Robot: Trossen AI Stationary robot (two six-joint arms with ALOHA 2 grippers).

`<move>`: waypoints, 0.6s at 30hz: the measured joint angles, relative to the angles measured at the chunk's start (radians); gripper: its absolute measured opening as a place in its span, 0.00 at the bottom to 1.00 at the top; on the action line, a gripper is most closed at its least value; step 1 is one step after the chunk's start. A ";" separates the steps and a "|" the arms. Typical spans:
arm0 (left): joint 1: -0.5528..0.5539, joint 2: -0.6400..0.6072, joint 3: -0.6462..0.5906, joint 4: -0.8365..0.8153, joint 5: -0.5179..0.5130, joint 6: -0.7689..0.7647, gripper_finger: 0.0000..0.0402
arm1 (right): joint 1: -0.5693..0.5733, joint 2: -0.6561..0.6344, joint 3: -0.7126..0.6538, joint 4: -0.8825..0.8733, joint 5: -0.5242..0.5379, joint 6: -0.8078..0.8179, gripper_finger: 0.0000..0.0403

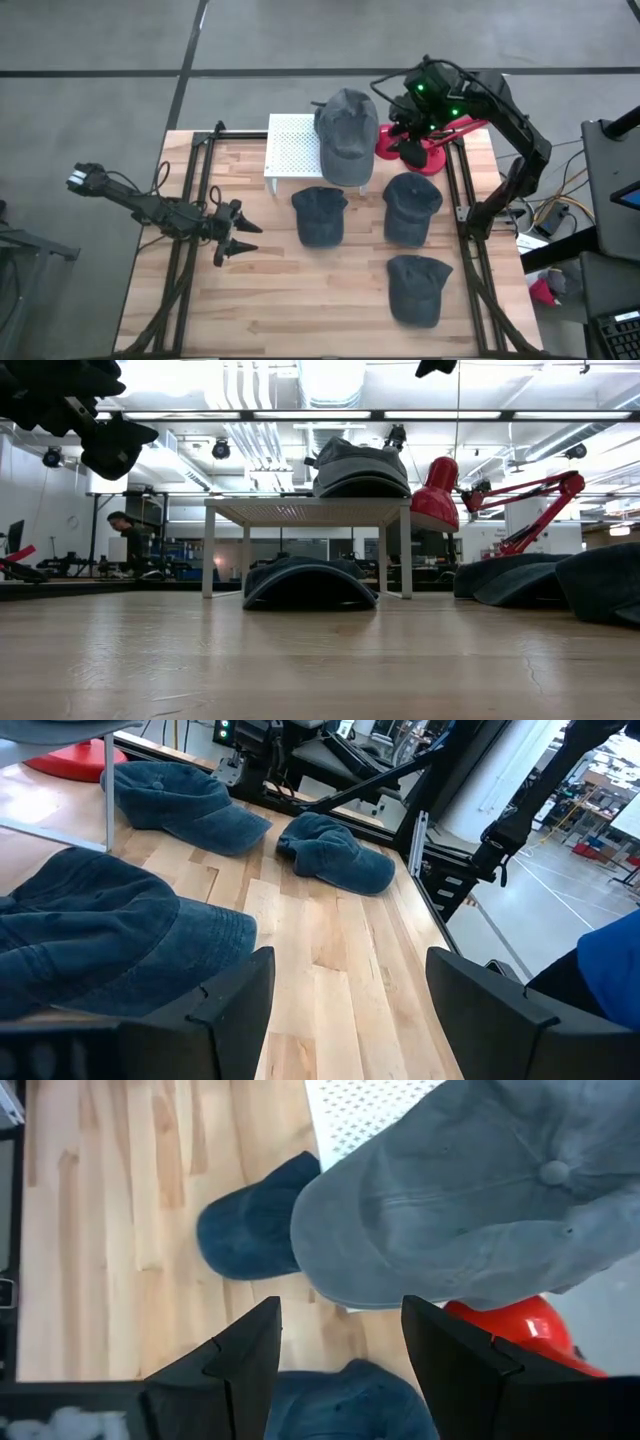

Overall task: Pick & Place hat
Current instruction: Put the top right blue cap on the shelf

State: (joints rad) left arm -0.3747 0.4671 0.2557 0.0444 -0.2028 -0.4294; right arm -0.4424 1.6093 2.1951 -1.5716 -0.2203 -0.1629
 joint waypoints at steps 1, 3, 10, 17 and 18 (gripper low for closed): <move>0.000 0.000 0.000 0.000 0.000 0.000 0.65 | 0.005 0.000 -0.001 0.000 0.000 0.014 0.51; 0.000 0.000 0.000 0.000 0.000 0.000 0.65 | 0.017 -0.005 -0.010 0.000 0.000 0.040 0.51; 0.000 0.000 0.000 -0.001 0.000 0.030 0.65 | 0.098 -0.078 -0.141 0.001 0.000 0.125 0.51; 0.000 0.000 0.000 -0.001 0.000 0.074 0.65 | 0.185 -0.182 -0.383 0.000 0.001 0.279 0.51; 0.000 0.000 0.000 -0.001 0.000 0.078 0.65 | 0.197 -0.196 -0.419 -0.001 0.001 0.303 0.51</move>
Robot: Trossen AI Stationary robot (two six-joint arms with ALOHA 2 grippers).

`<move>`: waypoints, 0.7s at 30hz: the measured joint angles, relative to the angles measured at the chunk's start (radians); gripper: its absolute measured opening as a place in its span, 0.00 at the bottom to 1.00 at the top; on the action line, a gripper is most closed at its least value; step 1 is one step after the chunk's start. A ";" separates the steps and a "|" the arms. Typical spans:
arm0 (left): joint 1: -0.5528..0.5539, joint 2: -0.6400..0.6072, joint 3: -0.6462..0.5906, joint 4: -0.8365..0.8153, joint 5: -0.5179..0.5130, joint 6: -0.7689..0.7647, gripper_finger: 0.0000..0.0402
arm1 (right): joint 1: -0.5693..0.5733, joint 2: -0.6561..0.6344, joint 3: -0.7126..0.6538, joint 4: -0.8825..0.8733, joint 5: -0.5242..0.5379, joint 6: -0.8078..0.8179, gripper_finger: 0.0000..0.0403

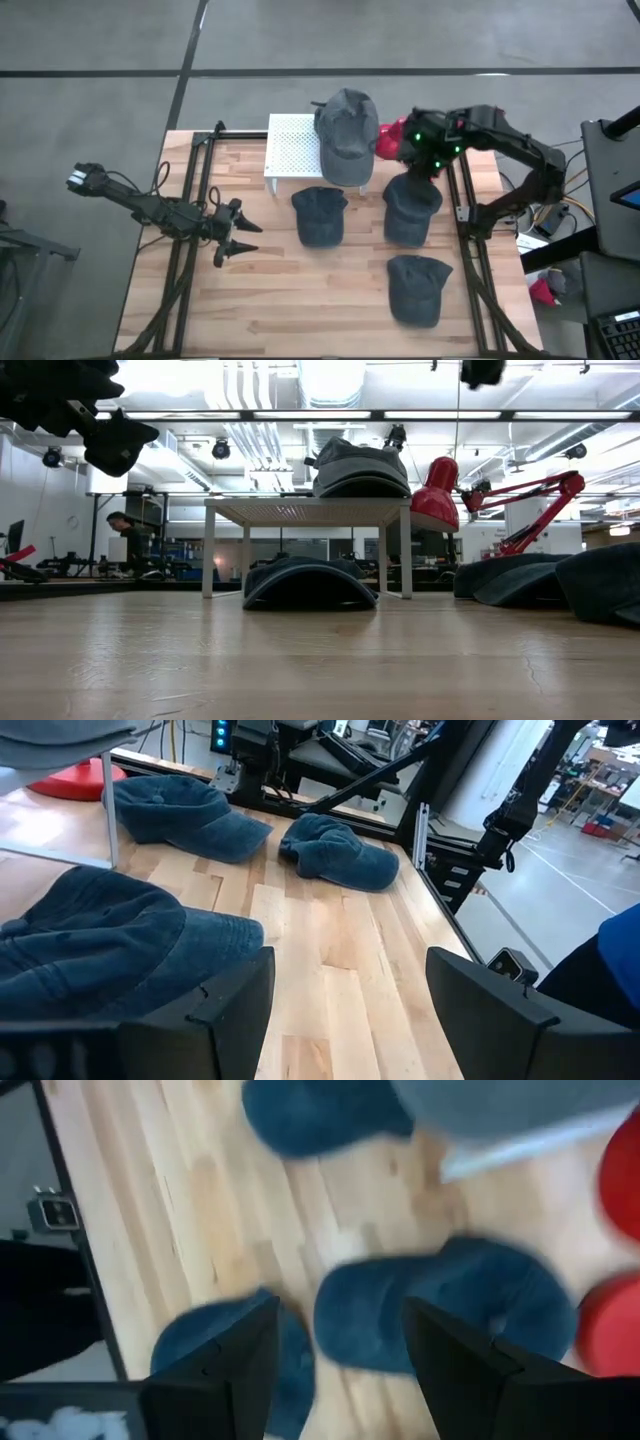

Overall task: Pick & Place hat
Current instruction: Put the top right blue cap on the shelf

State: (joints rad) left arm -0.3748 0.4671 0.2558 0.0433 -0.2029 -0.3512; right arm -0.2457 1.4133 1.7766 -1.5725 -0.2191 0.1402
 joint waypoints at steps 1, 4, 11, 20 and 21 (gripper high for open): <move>0.000 0.000 0.000 0.000 0.000 0.003 0.65 | 0.011 -0.012 -0.034 0.002 0.001 0.021 0.51; 0.000 0.000 0.000 0.000 0.000 0.004 0.65 | 0.043 -0.052 -0.135 0.003 0.001 0.076 0.51; 0.000 0.000 0.000 0.000 0.000 0.005 0.65 | 0.083 -0.143 -0.334 0.049 0.014 0.199 0.51; 0.000 0.000 0.000 0.001 0.000 -0.003 0.65 | 0.082 -0.274 -0.511 0.075 0.239 0.255 0.51; 0.000 0.000 0.000 0.000 0.000 -0.007 0.65 | 0.082 -0.292 -0.527 0.083 0.265 0.266 0.51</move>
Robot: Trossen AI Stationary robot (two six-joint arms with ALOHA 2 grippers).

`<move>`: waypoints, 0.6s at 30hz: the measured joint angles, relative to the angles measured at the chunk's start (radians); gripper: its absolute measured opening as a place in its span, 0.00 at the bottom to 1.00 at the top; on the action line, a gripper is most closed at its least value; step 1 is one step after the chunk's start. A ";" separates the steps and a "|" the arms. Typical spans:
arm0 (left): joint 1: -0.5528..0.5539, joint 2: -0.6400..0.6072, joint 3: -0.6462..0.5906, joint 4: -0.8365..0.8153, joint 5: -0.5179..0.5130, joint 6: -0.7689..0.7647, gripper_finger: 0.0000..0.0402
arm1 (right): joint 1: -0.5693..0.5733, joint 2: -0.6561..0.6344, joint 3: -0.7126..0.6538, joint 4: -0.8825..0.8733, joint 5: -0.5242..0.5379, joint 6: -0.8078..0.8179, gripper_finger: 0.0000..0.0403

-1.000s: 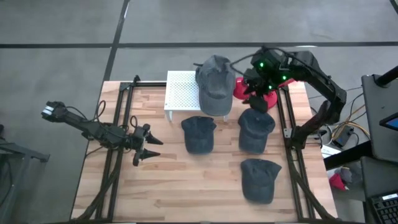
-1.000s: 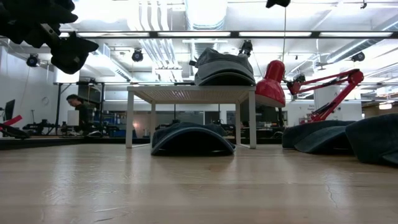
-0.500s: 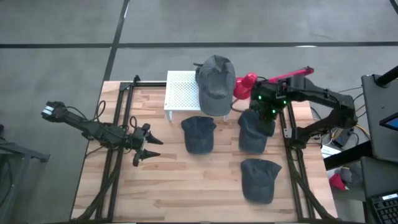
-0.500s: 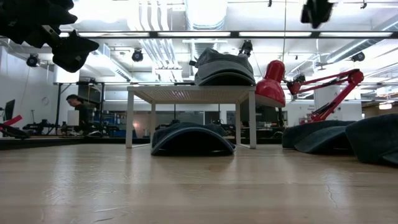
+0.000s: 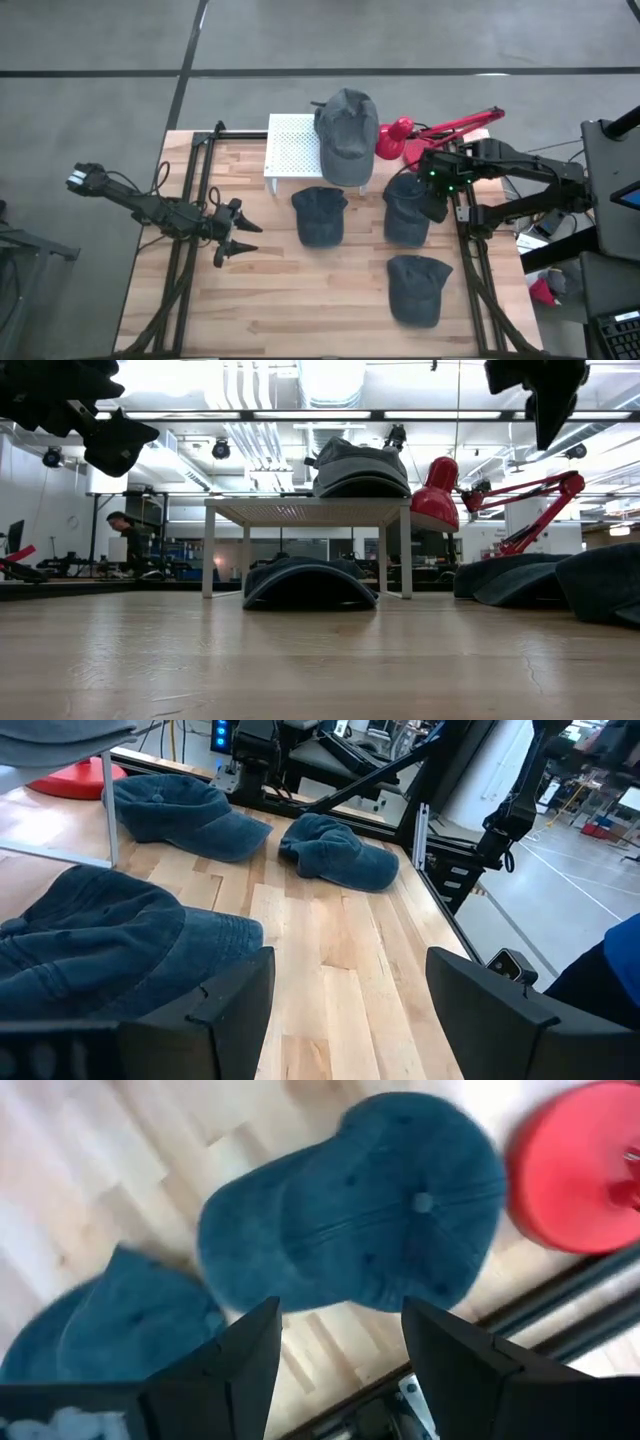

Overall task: Pick & Place hat
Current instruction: Put the top right blue cap on the shelf

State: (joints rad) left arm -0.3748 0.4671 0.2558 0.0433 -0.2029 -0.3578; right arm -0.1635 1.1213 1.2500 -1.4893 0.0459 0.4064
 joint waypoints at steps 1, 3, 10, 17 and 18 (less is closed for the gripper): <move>0.000 0.000 0.000 0.000 0.000 -0.003 0.65 | -0.001 -0.017 -0.015 0.010 0.021 0.025 0.51; 0.000 0.000 0.000 0.000 0.000 -0.010 0.65 | -0.013 -0.045 -0.043 0.019 0.049 0.076 0.51; 0.000 0.000 0.000 0.001 0.000 -0.016 0.65 | -0.107 -0.116 -0.161 0.051 0.026 0.176 0.51; 0.000 0.000 0.000 0.008 0.000 -0.035 0.65 | -0.201 -0.118 -0.278 0.106 0.002 0.171 0.51; 0.000 0.000 0.000 0.008 0.000 -0.038 0.65 | -0.215 -0.118 -0.295 0.114 0.002 0.169 0.51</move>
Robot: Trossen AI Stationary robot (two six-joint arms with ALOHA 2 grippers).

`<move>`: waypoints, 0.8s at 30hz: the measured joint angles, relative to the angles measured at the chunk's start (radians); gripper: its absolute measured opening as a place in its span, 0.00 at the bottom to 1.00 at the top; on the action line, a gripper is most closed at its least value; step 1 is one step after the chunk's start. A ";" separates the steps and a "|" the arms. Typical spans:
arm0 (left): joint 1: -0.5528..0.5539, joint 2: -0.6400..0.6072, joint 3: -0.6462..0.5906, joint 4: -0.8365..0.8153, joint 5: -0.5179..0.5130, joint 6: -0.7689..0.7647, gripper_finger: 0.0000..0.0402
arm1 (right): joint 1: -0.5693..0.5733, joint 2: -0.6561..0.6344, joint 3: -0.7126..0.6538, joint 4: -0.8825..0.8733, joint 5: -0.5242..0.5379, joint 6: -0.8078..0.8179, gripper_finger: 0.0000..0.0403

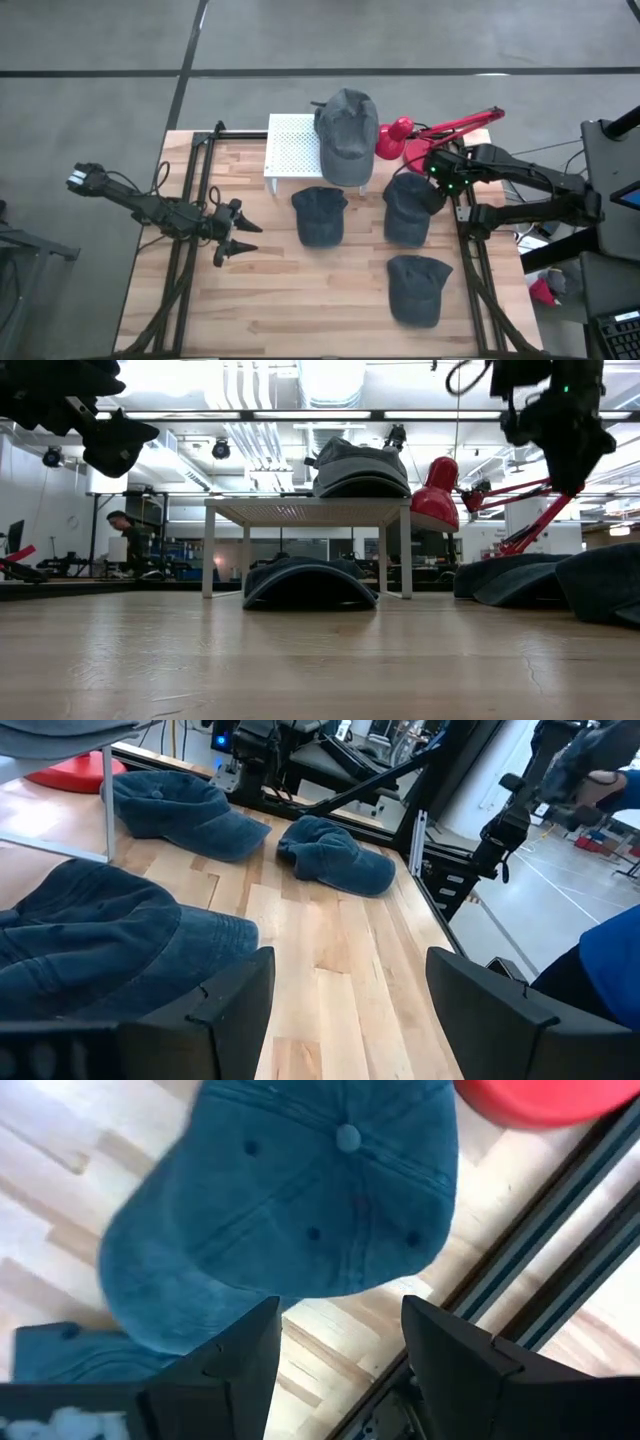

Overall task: Pick & Place hat
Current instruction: Put the top right blue cap on the shelf

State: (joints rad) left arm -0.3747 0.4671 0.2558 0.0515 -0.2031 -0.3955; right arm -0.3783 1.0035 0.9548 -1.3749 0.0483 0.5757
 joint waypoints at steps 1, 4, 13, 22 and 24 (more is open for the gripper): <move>0.000 0.000 0.000 0.001 0.000 -0.005 0.65 | -0.013 -0.002 -0.017 0.007 0.000 -0.003 0.51; 0.000 0.000 0.000 0.001 0.000 -0.010 0.65 | -0.054 -0.003 -0.061 0.010 0.002 -0.005 0.51; 0.000 0.000 0.000 0.001 0.000 -0.023 0.65 | -0.166 -0.007 -0.172 0.120 0.000 0.015 0.51; 0.000 0.000 0.000 0.001 0.000 -0.024 0.65 | -0.184 -0.007 -0.247 0.180 -0.004 0.027 0.51; 0.000 0.000 0.000 0.001 0.000 -0.024 0.65 | -0.183 -0.007 -0.271 0.196 -0.005 0.040 0.51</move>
State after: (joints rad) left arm -0.3746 0.4671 0.2558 0.0521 -0.2031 -0.4191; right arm -0.5613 0.9962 0.6838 -1.1792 0.0433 0.6157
